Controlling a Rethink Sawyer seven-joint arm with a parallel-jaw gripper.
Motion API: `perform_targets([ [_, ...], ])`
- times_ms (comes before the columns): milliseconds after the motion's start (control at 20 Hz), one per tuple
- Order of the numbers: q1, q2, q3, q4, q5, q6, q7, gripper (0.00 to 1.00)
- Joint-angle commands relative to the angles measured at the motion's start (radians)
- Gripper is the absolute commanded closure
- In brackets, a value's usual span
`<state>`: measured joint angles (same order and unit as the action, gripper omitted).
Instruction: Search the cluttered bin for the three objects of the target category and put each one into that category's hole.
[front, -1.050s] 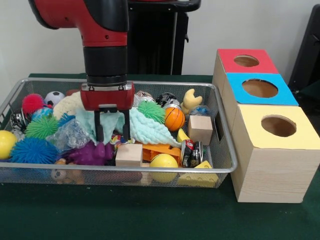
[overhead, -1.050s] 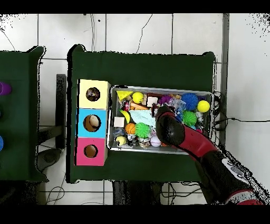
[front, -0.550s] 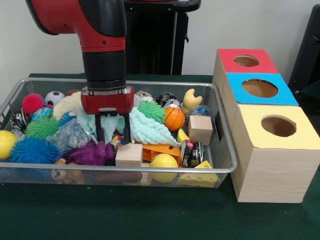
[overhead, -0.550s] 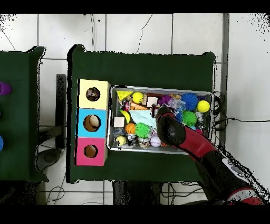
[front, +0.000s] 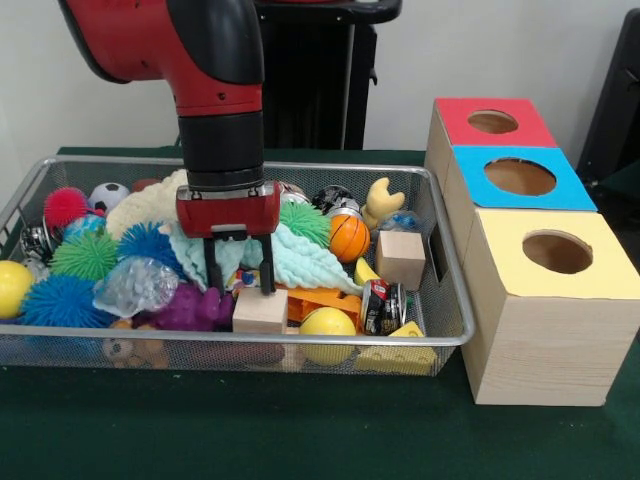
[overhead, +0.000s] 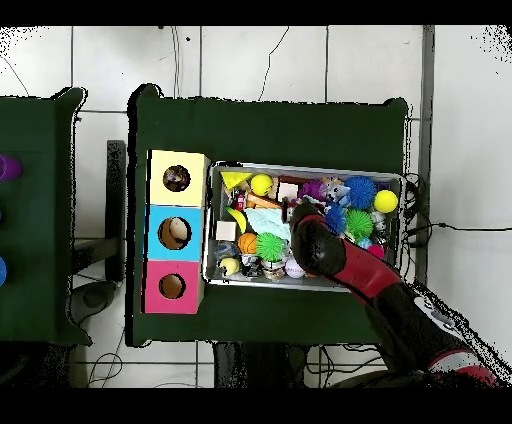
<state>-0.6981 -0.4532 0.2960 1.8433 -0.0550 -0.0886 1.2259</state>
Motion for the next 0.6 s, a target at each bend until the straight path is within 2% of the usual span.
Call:
perform_targets([
  [50,0.027,0.115,0.059,0.044,-0.025,-0.093,0.259,0.0],
  [400,0.022,0.11,0.052,0.039,-0.029,-0.076,0.241,0.0],
  [550,0.021,0.095,0.043,0.033,-0.056,-0.021,0.186,0.0],
  [600,0.027,0.084,0.031,0.024,-0.082,0.025,0.135,0.0],
])
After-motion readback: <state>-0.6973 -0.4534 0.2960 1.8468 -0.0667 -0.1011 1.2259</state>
